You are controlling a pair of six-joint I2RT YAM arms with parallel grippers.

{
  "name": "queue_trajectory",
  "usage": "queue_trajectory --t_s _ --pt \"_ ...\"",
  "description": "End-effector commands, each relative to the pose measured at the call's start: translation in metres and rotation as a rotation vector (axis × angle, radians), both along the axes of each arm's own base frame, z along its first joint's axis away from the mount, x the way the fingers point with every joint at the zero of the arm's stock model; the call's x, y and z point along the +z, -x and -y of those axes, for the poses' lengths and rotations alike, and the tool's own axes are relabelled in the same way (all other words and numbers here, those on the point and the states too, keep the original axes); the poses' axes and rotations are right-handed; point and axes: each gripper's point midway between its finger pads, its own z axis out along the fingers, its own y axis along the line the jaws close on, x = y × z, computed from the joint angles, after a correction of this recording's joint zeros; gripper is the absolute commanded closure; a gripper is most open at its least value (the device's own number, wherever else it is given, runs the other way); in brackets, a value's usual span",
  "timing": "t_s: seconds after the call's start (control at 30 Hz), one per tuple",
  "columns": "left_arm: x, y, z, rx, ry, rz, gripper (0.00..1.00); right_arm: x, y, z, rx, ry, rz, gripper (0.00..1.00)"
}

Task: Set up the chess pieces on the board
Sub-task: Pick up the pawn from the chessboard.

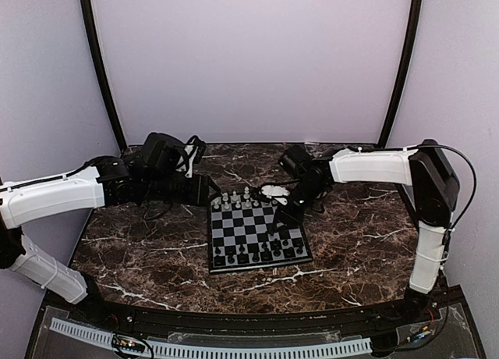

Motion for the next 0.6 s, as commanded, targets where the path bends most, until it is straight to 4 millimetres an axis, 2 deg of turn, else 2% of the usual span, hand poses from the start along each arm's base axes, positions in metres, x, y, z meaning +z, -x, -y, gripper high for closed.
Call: queue_trajectory --t_s 0.0,0.57 --pt "0.01 -0.003 -0.006 0.045 0.06 0.02 0.57 -0.008 0.004 -0.01 0.016 0.056 -0.002 0.61" --pt "0.0 -0.003 -0.003 0.029 0.047 0.004 0.56 -0.034 0.0 -0.014 0.007 0.151 0.008 0.63"
